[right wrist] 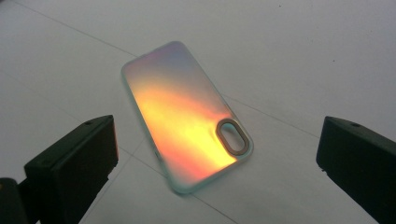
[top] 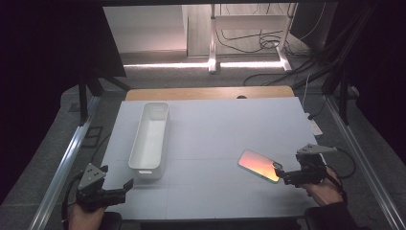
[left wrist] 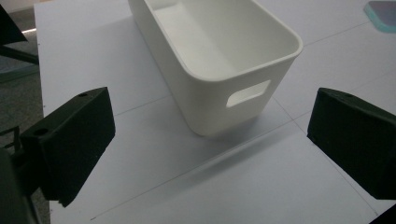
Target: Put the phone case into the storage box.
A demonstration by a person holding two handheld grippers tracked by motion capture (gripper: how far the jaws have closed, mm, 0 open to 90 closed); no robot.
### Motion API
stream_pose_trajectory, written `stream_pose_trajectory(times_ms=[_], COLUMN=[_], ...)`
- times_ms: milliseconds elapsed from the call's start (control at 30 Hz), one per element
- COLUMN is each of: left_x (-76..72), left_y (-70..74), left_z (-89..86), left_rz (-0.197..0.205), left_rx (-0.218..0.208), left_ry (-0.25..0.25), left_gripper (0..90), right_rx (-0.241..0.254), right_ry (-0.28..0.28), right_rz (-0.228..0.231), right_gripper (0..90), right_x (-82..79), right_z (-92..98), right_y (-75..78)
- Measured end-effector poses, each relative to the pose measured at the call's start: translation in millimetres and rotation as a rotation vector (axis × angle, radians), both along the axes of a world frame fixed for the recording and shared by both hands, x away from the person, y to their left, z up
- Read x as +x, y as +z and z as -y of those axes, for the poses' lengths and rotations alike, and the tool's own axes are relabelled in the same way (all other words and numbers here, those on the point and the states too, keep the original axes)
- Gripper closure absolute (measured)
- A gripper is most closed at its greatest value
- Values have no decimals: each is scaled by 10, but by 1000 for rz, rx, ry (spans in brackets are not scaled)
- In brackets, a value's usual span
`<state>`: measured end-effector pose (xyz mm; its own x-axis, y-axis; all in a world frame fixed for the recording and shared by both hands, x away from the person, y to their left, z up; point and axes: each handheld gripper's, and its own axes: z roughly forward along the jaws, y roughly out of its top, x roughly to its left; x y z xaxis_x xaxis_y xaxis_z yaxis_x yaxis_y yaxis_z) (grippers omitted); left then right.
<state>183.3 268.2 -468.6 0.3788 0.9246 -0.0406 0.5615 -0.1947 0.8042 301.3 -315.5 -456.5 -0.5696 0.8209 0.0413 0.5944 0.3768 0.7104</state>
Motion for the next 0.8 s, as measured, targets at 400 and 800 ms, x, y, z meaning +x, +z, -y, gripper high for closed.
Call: stream_pose_trajectory(times_ms=[400, 800], left_x=[1, 0], left_y=[0, -1], left_z=[4, -2], left_rz=[-2, 0], left_rx=[4, -2], left_ry=[-2, -3], left_gripper=[16, 17], right_rx=[-37, -49], right_ry=[-12, -10], right_rz=[-11, -22], right_gripper=[0, 0], right_x=[106, 211], right_z=[-91, -218], right_y=[17, 6])
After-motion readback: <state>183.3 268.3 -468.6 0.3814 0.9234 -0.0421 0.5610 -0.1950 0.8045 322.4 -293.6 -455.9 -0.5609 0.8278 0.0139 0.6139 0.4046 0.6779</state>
